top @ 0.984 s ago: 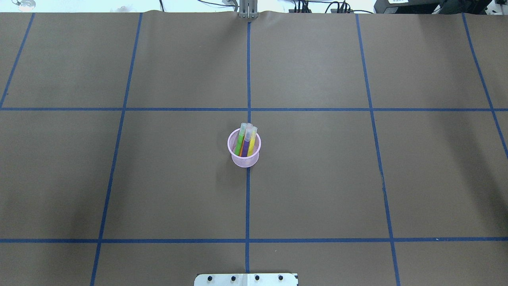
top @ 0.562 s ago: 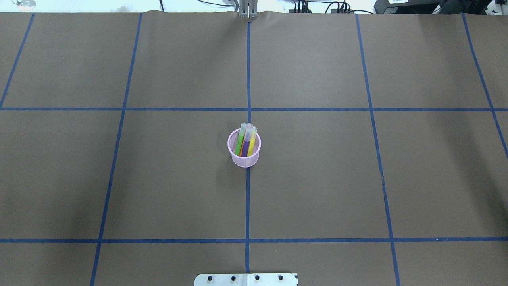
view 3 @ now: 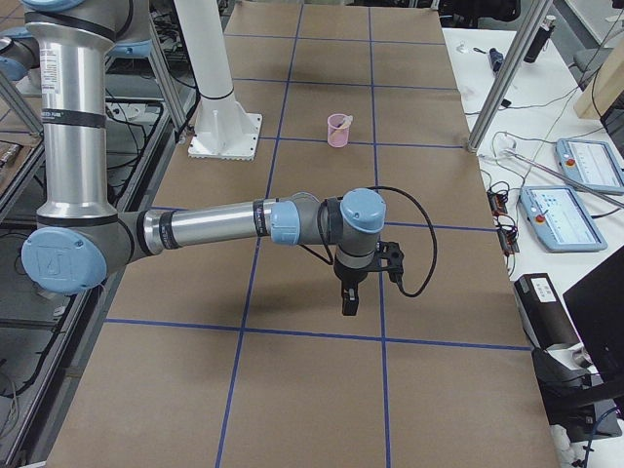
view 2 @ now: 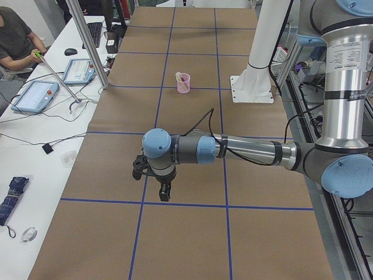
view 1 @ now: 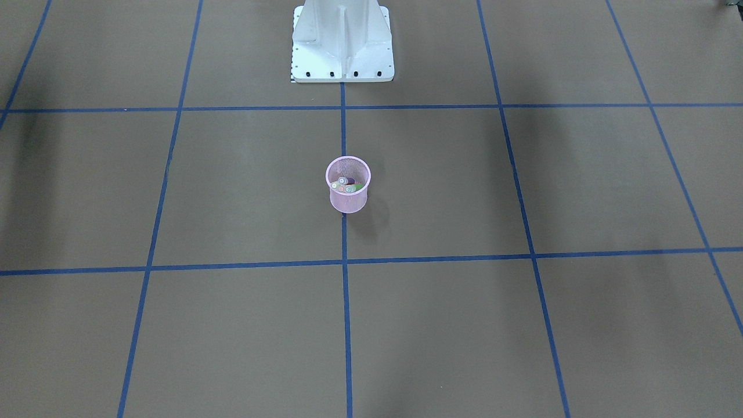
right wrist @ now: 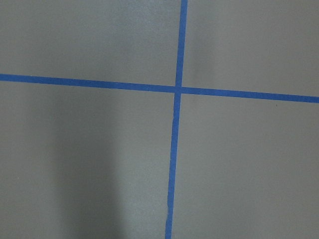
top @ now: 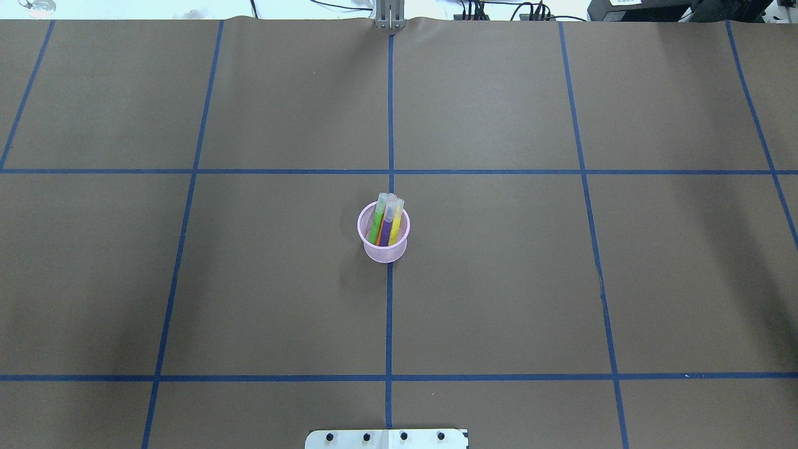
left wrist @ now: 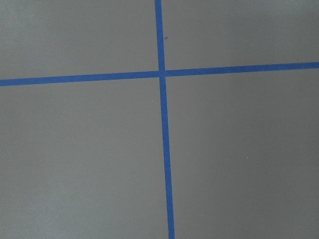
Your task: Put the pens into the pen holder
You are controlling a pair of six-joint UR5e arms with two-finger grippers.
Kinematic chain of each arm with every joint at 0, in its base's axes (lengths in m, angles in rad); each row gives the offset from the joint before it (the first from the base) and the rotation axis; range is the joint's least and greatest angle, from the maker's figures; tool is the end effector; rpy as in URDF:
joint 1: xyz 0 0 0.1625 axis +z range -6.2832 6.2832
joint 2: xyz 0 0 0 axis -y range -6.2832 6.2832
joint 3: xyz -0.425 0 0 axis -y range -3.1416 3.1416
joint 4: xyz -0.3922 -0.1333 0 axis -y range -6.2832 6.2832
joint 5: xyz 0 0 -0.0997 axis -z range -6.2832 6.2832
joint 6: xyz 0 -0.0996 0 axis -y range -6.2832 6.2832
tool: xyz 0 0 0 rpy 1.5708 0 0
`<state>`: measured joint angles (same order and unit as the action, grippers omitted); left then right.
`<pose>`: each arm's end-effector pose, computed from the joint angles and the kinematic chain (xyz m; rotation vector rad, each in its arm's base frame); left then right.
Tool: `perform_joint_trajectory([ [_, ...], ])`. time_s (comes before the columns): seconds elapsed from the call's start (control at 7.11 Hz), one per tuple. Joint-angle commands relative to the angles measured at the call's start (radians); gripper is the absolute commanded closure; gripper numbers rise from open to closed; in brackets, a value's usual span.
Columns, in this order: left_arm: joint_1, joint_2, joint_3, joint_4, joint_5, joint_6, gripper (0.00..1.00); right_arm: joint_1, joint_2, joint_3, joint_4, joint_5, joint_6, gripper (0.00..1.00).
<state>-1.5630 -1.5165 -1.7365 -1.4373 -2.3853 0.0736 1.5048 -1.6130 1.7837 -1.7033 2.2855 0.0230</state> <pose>-0.0572 -0.4653 0.6138 0.0060 0.8149 0.0678 0.0368 -0.4745 0.5919 0.0047 -0.7156 -0.0548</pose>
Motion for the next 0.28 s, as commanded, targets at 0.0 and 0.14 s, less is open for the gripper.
perform_joint_trajectory([
  [0.0, 0.001, 0.006, 0.000, 0.000, 0.000, 0.000, 0.00, 0.000, -0.002, -0.001, -0.001, 0.002, 0.000, 0.00],
  [0.14, 0.001, 0.006, -0.001, 0.000, 0.000, 0.000, 0.00, 0.000, -0.002, 0.000, -0.001, 0.002, 0.000, 0.00],
])
